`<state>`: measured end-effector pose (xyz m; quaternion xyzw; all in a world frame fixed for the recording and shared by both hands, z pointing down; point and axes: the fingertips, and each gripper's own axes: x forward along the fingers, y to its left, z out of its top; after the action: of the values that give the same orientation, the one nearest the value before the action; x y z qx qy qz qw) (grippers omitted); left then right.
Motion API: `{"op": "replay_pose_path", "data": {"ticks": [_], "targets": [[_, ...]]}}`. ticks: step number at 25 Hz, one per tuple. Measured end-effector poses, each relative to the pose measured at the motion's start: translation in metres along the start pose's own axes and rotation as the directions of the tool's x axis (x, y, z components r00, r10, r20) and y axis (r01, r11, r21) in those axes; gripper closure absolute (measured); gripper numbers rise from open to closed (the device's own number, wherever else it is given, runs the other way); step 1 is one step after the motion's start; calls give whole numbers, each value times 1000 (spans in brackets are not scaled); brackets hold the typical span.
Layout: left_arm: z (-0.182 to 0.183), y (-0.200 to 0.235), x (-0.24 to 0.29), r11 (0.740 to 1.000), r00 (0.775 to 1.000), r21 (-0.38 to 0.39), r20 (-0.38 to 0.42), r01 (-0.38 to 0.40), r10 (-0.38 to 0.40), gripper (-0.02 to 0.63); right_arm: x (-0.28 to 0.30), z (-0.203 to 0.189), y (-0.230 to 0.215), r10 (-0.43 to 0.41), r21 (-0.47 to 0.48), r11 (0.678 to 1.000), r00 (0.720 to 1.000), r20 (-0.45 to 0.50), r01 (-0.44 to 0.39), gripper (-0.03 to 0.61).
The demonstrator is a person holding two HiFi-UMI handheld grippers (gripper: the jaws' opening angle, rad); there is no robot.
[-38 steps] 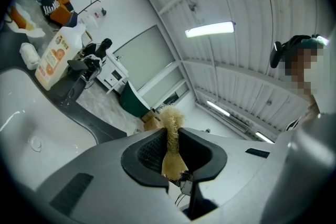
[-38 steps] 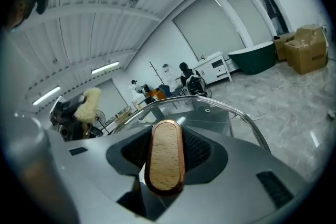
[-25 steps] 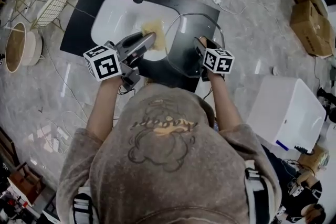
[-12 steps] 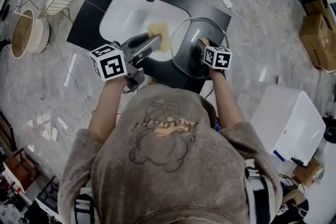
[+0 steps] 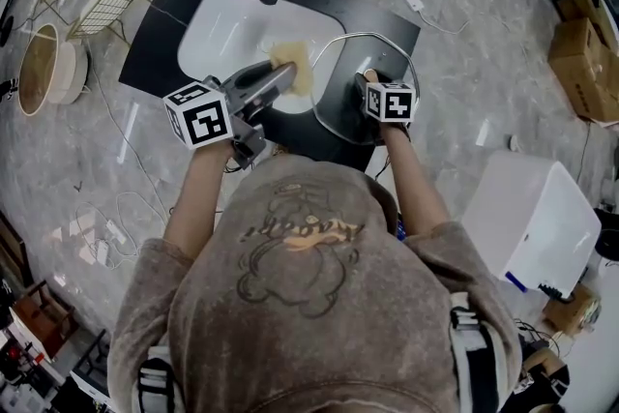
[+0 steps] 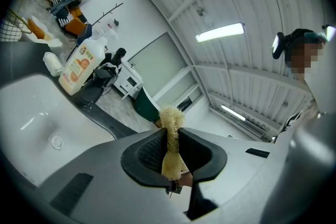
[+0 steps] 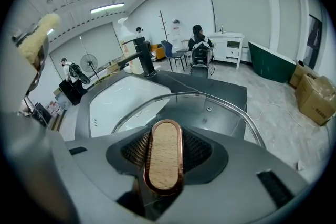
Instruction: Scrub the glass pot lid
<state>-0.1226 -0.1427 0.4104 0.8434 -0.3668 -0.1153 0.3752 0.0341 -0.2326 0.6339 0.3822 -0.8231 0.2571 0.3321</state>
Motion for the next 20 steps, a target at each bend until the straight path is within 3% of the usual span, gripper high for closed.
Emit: {"op": "replay_pose_path", "data": {"ticks": [9,15,20], "targets": [[-6,1,7,999,999,7,-24,32,-32,540,-6,8,5,-11,-62,998,1000,-5,11,397],[-8,-4,19,998,997,19,-50,61,-60,540,-39,49,14,-2,-76,997,993,122,12,396],[-10,-7,31,996,995,36,-72,77,-75,540,-83,81,25,9,-78,997,967,256,11,396]]}}
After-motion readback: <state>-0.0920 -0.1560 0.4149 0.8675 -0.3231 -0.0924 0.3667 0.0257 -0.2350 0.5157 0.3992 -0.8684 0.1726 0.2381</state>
